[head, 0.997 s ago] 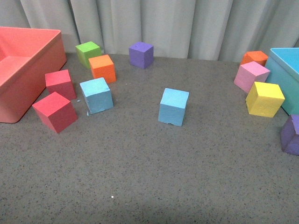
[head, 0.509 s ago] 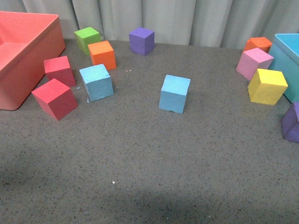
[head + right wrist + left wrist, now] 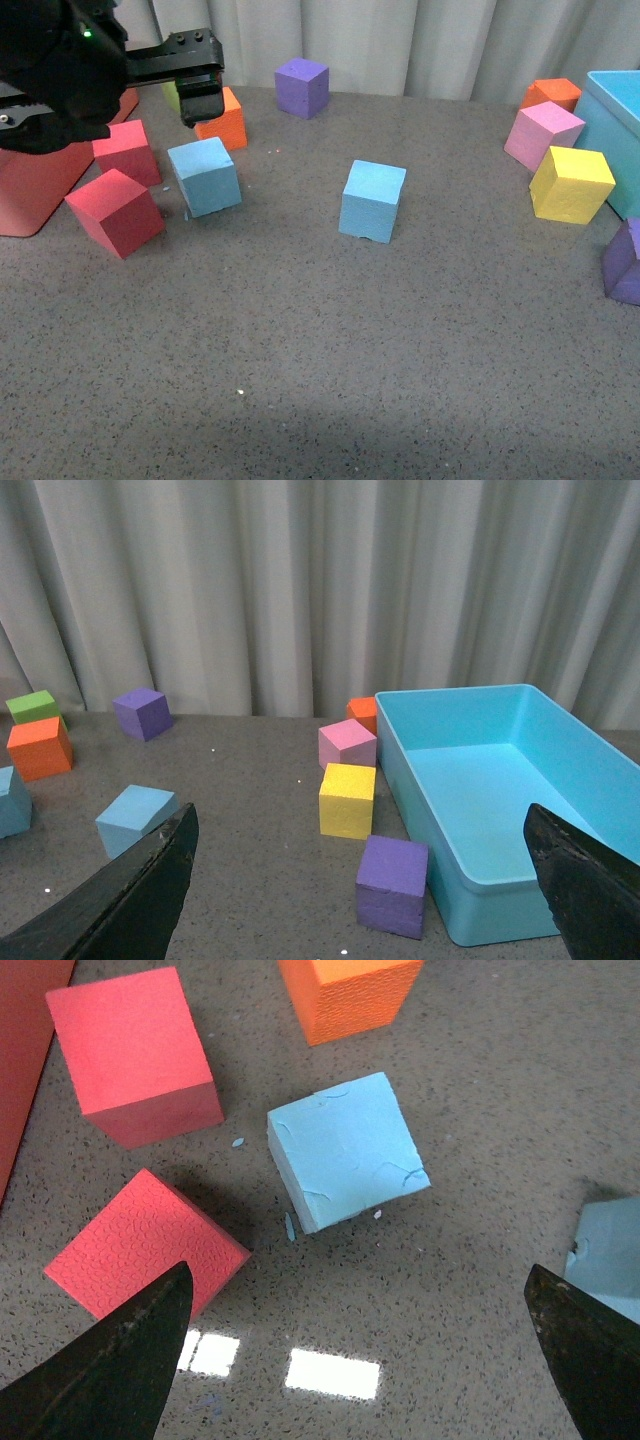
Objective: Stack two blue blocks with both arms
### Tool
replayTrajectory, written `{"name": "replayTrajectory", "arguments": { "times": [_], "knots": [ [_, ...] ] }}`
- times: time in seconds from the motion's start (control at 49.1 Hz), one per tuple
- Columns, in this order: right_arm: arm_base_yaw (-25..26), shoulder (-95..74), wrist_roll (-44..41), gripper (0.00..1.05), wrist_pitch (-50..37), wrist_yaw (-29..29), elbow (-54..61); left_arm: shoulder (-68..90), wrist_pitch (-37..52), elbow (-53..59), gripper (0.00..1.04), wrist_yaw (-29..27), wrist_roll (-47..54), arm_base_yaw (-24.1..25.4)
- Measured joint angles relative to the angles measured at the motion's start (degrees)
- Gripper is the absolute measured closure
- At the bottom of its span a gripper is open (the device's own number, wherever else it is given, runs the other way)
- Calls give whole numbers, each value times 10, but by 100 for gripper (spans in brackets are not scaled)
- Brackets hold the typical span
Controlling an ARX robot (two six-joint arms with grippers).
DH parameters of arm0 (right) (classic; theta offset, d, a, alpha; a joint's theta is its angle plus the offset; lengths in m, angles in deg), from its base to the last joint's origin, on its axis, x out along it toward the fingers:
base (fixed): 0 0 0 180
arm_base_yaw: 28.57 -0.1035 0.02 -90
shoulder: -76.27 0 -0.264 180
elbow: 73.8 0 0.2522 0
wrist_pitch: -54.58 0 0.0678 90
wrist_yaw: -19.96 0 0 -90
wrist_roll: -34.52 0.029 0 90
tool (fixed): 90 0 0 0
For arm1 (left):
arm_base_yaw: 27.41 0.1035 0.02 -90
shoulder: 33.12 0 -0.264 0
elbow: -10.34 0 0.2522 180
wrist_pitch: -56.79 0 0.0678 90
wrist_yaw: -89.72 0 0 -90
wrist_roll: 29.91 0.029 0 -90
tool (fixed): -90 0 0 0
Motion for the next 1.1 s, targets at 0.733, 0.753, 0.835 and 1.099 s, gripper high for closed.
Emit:
{"name": "replayTrajectory", "arguments": {
  "times": [0.733,0.753,0.835,1.099],
  "knots": [
    [0,0,0,10,0,0,0,216,-230,-300,7,-26,-96,-18],
    [0,0,0,10,0,0,0,221,-235,-306,7,-27,-96,-18],
    [0,0,0,10,0,0,0,231,-246,-321,7,-34,-97,-18],
    [0,0,0,10,0,0,0,279,-285,-372,7,-38,-100,-15]
  ]
}}
